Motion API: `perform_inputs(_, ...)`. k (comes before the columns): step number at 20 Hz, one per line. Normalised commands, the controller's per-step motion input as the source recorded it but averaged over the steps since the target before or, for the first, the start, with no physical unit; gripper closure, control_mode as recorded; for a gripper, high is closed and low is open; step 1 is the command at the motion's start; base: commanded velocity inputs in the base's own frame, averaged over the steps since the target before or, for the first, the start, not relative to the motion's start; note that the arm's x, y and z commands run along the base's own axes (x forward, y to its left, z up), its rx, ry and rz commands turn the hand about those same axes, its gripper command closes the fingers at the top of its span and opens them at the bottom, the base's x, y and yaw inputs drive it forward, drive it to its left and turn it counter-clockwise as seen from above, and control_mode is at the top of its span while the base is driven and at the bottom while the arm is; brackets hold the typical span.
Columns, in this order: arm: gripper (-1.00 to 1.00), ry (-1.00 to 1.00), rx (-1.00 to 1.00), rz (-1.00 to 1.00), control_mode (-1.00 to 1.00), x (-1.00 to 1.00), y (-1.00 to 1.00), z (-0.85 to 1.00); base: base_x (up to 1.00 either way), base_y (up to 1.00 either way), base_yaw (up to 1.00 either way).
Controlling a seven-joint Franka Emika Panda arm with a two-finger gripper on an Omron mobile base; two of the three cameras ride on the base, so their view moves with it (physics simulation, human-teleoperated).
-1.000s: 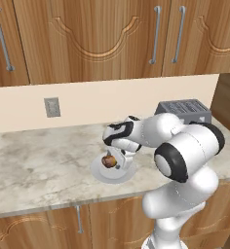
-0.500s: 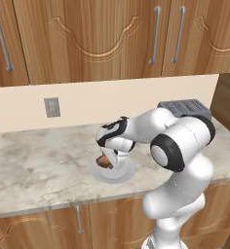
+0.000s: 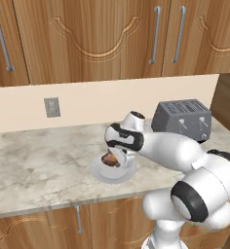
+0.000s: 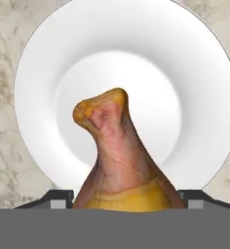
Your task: Place the chicken drumstick on the counter behind the older chicken drumstick on the same shelf of the fridge to maintain FIFO order. Close the fridge door when finished.
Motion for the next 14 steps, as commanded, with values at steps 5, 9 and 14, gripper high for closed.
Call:
perform_inputs(5, 1.0, -0.02, 0.0, -0.02, -1.0, -0.61, -0.32, 1.0, 0.0, 0.0, 0.0)
perform_inputs(9, 1.0, -0.04, 0.0, -0.05, -1.0, -0.77, -0.44, 1.0, 0.0, 0.0, 0.0)
perform_inputs(14, 1.0, -0.13, 0.0, -0.07, -1.0, -0.76, -0.46, 0.95, 0.0, 0.0, 0.0)
